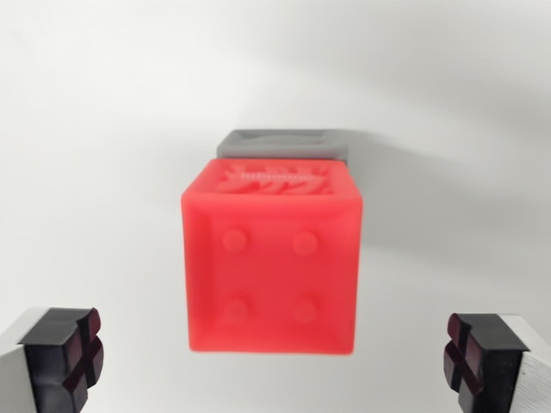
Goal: Destack cube
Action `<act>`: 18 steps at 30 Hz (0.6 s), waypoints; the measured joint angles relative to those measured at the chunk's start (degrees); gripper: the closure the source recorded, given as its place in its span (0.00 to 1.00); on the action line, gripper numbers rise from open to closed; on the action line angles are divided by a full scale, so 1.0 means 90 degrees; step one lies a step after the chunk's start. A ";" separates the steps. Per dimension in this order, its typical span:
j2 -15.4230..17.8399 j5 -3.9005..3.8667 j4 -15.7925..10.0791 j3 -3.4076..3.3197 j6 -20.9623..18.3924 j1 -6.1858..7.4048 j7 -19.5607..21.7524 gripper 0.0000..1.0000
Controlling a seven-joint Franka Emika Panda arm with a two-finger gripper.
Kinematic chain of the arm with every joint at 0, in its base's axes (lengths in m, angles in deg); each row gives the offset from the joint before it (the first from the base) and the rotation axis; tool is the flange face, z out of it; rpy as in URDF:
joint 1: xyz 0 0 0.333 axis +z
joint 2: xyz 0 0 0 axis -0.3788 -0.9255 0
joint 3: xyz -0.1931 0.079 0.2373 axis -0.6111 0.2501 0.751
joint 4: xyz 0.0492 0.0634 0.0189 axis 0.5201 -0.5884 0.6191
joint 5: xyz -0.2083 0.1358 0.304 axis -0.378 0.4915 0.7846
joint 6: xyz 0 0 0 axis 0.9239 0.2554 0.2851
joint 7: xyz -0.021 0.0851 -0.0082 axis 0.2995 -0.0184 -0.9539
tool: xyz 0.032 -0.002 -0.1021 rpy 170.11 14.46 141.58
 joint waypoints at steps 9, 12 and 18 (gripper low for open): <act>-0.0569 -0.0022 0.0011 -0.0008 0.0537 0.0002 0.0000 0.00; -0.0719 -0.0031 0.0024 -0.0014 0.0680 0.0004 0.0000 0.00; -0.0921 -0.0042 0.0051 -0.0022 0.0855 0.0009 0.0000 0.00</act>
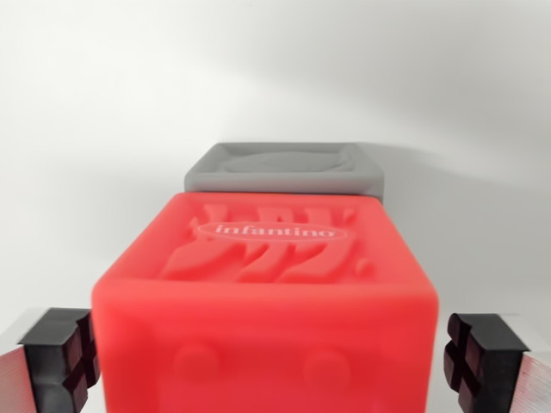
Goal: Destack cube
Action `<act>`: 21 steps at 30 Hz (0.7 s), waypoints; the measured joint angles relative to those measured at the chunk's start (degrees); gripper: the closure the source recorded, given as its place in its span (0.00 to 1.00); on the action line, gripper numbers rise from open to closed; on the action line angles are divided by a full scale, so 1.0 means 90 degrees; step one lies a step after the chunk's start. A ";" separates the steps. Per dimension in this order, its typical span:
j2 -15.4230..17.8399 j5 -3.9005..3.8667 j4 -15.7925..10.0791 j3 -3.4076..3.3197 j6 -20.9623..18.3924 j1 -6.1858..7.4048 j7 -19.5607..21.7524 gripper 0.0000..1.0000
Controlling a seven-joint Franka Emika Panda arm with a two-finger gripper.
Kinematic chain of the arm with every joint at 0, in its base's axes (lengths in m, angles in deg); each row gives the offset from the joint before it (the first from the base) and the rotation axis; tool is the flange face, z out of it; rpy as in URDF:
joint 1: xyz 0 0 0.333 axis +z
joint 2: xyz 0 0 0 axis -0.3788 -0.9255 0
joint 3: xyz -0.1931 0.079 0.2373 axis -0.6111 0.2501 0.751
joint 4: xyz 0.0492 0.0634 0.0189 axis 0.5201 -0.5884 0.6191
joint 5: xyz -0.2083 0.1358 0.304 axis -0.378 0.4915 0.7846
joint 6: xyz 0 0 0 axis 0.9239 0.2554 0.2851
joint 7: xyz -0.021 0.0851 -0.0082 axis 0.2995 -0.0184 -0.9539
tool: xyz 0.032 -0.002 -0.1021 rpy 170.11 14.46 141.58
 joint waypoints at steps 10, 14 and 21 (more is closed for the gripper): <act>-0.0045 -0.0003 0.0012 -0.0005 0.0048 0.0004 0.0000 1.00; -0.0045 -0.0003 0.0013 -0.0005 0.0048 0.0004 0.0001 1.00; -0.0045 -0.0003 0.0013 -0.0006 0.0048 0.0004 0.0001 1.00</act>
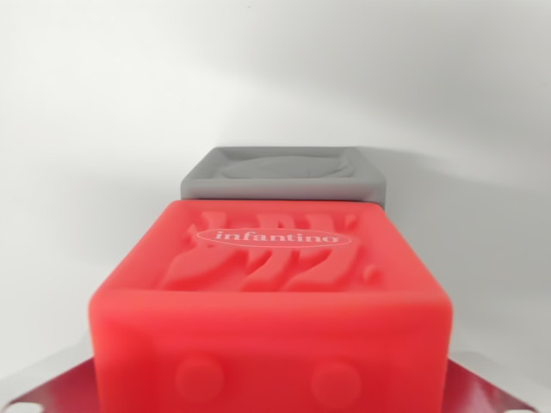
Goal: Destack cube
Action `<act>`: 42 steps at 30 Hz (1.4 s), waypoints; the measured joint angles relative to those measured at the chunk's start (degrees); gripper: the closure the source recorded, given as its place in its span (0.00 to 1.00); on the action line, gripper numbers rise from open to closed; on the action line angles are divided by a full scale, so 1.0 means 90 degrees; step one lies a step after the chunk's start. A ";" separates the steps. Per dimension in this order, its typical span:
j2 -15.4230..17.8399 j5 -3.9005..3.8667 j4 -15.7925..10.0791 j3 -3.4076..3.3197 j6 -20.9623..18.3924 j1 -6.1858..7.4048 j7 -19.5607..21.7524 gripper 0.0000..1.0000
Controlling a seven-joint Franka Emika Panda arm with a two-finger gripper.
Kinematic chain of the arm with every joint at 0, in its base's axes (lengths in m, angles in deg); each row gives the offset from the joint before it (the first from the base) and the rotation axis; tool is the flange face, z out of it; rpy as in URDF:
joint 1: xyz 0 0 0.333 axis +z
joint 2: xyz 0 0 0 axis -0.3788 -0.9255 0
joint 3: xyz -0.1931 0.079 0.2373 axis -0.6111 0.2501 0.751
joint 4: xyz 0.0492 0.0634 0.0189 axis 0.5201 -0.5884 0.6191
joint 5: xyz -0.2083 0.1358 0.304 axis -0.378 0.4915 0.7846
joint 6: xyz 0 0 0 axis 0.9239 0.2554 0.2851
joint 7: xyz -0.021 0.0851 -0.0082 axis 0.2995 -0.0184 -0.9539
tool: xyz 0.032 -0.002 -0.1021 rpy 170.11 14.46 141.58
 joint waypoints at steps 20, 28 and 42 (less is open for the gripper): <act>0.0002 0.0000 0.0000 0.0000 -0.0004 0.0000 0.0000 1.00; 0.0085 0.0000 -0.0008 0.0000 -0.0057 0.0000 0.0000 1.00; 0.0422 0.0001 -0.0048 0.0001 -0.0352 -0.0001 0.0000 1.00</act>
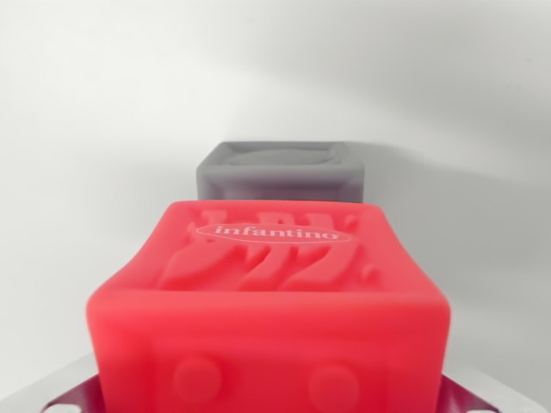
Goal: Destack cube
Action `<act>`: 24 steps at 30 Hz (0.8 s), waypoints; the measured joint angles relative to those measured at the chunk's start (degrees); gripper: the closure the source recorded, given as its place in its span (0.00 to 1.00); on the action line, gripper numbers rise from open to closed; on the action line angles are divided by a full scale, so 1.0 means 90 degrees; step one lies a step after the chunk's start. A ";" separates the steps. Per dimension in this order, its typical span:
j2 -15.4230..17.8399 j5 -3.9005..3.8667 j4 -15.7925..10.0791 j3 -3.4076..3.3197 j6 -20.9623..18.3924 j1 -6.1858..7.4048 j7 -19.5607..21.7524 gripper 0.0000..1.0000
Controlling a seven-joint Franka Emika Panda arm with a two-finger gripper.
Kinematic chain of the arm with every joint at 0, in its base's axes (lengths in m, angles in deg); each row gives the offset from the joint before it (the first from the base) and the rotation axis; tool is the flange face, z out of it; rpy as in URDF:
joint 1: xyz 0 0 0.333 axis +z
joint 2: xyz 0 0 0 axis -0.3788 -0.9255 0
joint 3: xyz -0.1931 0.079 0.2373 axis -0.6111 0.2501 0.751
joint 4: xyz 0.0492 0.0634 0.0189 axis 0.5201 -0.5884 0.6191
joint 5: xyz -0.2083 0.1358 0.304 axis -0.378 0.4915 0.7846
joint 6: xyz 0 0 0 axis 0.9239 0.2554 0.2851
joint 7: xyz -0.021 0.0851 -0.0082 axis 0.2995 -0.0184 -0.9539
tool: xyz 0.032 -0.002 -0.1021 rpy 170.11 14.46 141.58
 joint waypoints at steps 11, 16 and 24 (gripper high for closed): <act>0.0354 0.0006 -0.0017 0.0005 -0.0332 -0.0001 -0.0002 1.00; 0.0544 0.0013 -0.0019 0.0008 -0.0510 -0.0001 -0.0006 1.00; 0.0860 0.0026 -0.0015 0.0010 -0.0831 -0.0001 -0.0015 1.00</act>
